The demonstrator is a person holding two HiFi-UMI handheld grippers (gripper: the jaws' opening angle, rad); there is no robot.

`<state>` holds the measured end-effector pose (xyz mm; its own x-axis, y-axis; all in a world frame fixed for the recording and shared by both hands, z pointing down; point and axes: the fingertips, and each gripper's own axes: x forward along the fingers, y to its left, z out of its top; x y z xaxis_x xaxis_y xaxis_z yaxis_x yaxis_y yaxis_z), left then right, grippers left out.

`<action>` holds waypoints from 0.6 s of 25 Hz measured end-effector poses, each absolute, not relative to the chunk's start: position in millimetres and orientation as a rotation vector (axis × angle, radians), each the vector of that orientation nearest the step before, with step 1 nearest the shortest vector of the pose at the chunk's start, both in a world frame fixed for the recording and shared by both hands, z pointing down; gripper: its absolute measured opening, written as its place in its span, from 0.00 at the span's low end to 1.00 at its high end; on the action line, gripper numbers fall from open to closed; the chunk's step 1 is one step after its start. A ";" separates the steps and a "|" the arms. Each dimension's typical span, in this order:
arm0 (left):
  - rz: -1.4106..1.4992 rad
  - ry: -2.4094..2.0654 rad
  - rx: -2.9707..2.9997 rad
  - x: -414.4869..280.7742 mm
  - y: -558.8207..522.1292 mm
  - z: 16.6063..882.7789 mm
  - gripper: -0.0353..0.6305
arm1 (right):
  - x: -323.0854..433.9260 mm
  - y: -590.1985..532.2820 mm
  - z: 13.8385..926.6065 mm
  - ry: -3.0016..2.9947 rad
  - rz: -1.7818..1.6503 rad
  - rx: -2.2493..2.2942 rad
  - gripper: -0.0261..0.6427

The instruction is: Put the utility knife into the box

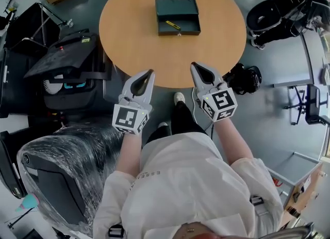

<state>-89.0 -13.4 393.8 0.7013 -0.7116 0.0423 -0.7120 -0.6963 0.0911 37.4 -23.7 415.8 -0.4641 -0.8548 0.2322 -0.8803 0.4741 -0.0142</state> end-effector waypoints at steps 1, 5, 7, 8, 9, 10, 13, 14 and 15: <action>0.000 -1.157 2.802 -88.4 -6.2 394.8 0.08 | 35.1 -13.5 416.7 -2.514 0.188 1.503 0.03; -0.008 -1.083 2.818 -80.2 17.2 394.4 0.08 | 35.0 17.6 419.5 -2.475 0.195 1.510 0.03; -0.007 -1.066 2.832 -77.1 24.6 392.3 0.08 | 36.1 27.1 419.5 -2.479 0.203 1.515 0.03; -0.008 -1.070 2.836 -76.5 26.8 390.8 0.08 | 36.6 31.0 420.3 -2.482 0.204 1.513 0.03; -0.009 -1.079 2.839 -75.7 28.3 389.1 0.08 | 37.7 34.1 421.6 -2.483 0.204 1.510 0.03; -0.009 -1.088 2.842 -74.2 29.9 387.5 0.08 | 39.9 36.7 423.1 -2.481 0.205 1.508 0.03; 0.022 -1.106 2.867 -64.6 38.2 385.8 0.08 | 49.5 43.1 425.6 -2.475 0.209 1.503 0.03; 0.036 -1.110 2.878 -60.5 41.3 385.8 0.08 | 52.5 44.5 425.2 -2.475 0.208 1.497 0.03; 0.044 -1.111 2.884 -56.3 44.2 385.4 0.08 | 55.2 45.7 423.8 -2.479 0.207 1.489 0.03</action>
